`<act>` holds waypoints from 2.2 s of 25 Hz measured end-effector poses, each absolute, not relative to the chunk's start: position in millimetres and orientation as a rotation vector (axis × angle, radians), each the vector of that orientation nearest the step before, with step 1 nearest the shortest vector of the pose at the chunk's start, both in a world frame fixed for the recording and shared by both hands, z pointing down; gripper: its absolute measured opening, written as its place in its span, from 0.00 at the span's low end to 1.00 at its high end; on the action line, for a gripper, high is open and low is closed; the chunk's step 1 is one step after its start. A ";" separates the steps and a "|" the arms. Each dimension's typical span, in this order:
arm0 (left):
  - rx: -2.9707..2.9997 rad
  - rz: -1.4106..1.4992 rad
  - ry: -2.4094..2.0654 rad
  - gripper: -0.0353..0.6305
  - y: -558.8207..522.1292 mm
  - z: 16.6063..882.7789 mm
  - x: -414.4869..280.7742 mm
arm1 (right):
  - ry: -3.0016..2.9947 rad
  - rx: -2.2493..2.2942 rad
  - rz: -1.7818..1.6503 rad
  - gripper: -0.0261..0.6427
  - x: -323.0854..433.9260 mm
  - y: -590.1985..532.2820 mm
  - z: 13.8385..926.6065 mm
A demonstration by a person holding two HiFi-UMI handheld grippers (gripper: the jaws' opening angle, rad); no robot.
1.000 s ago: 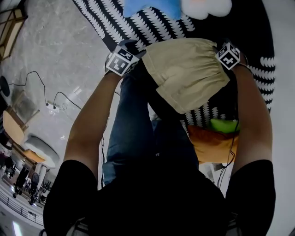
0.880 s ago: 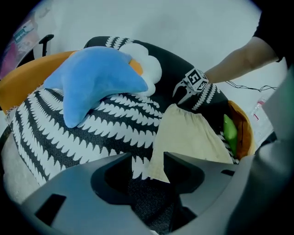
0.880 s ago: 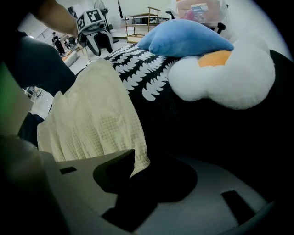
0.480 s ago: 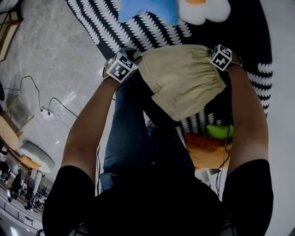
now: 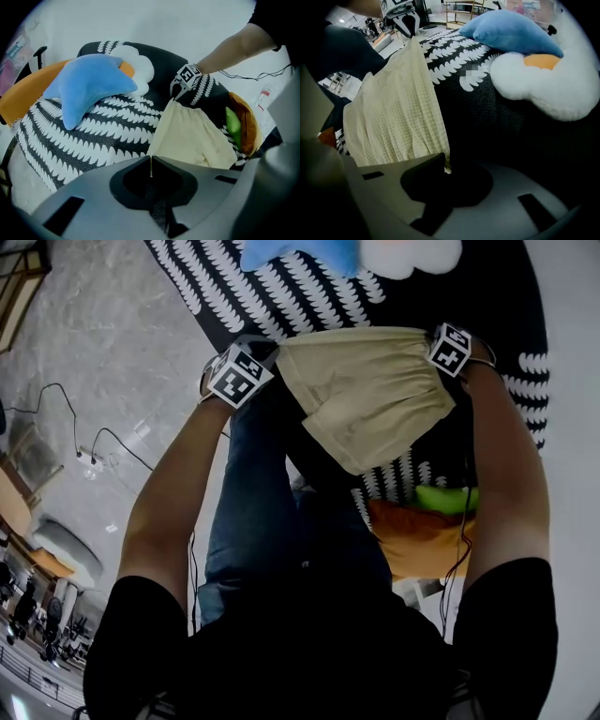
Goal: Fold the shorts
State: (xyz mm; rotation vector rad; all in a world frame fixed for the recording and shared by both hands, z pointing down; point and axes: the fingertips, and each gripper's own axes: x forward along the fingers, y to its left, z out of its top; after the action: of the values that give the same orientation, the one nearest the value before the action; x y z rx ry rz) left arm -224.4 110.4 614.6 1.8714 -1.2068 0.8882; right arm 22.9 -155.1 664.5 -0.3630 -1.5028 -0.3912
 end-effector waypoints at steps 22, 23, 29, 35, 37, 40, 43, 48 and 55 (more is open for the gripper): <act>2.029 0.759 -0.906 0.09 179.6 512.6 -64.0 | -1.606 -0.257 -0.419 0.10 60.1 -144.3 617.4; 2.039 0.760 -0.887 0.09 180.5 507.8 -55.4 | -1.604 -0.251 -0.417 0.10 62.8 -144.3 614.1; 2.113 0.802 -0.712 0.09 199.8 508.4 12.4 | -1.599 -0.220 -0.413 0.10 88.4 -134.9 621.3; 2.126 0.817 -0.619 0.09 206.8 513.0 60.2 | -1.593 -0.205 -0.418 0.10 112.9 -128.7 629.0; 2.131 0.836 -0.590 0.09 214.0 516.7 72.5 | -1.591 -0.203 -0.423 0.10 121.2 -123.1 633.3; 2.122 0.840 -0.577 0.09 216.6 525.0 87.6 | -1.578 -0.194 -0.450 0.10 132.5 -120.8 641.4; 2.124 0.832 -0.573 0.09 212.4 533.5 109.6 | -1.533 -0.169 -0.510 0.10 149.8 -126.8 647.6; 2.137 0.873 -0.526 0.09 217.9 551.3 129.3 | -1.472 -0.171 -0.542 0.10 160.1 -123.5 660.7; 2.135 0.945 -0.480 0.09 232.7 570.9 151.5 | -1.419 -0.180 -0.590 0.10 186.3 -114.5 654.0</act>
State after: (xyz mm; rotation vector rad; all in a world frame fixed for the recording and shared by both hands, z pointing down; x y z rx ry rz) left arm 151.5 232.7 570.9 2.1345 -0.4796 0.9446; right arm 186.3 -114.5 654.0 -0.1796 -1.4187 -0.5901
